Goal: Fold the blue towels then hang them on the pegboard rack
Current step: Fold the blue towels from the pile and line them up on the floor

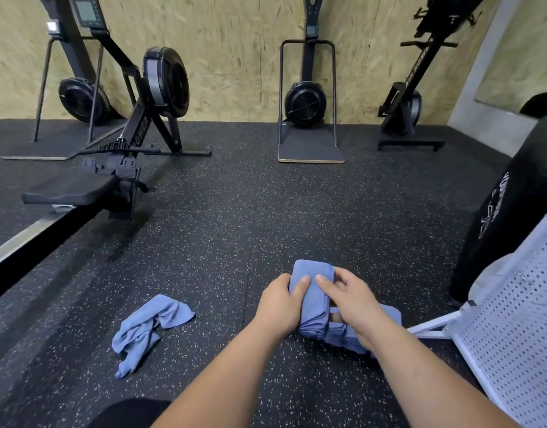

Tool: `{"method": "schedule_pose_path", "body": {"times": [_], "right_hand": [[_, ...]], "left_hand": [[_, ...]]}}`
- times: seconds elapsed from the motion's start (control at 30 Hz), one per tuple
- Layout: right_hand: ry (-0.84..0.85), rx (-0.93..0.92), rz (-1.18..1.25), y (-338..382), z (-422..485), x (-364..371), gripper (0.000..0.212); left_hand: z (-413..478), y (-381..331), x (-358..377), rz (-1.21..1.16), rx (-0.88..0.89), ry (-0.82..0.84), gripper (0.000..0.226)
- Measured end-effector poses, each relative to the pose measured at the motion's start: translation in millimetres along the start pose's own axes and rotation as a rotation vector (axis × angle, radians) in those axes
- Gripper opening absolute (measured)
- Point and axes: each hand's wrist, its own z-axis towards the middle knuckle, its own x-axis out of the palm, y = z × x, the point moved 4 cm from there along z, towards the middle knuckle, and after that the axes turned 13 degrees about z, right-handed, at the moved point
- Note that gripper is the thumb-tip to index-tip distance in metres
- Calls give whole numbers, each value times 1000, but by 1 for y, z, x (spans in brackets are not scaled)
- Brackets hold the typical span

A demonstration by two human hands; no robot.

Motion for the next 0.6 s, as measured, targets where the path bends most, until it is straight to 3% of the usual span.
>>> {"method": "schedule_pose_path", "body": {"times": [0.17,0.33,0.47,0.6], "right_hand": [[119,126,-53,-36,9,4,60],[20,89,-299,-68,34,-9,71],[-75,68,-449,-96,59,-18,72],[-23,68,-540,-134,84,-20,64]], "left_hand": [[13,30,5,-10,-130,-7,42],[27,56,33,-17,-166,162,51],[39,88,63,-40,-131,207,73],[55,115,85,-92,-105,184,58]]}}
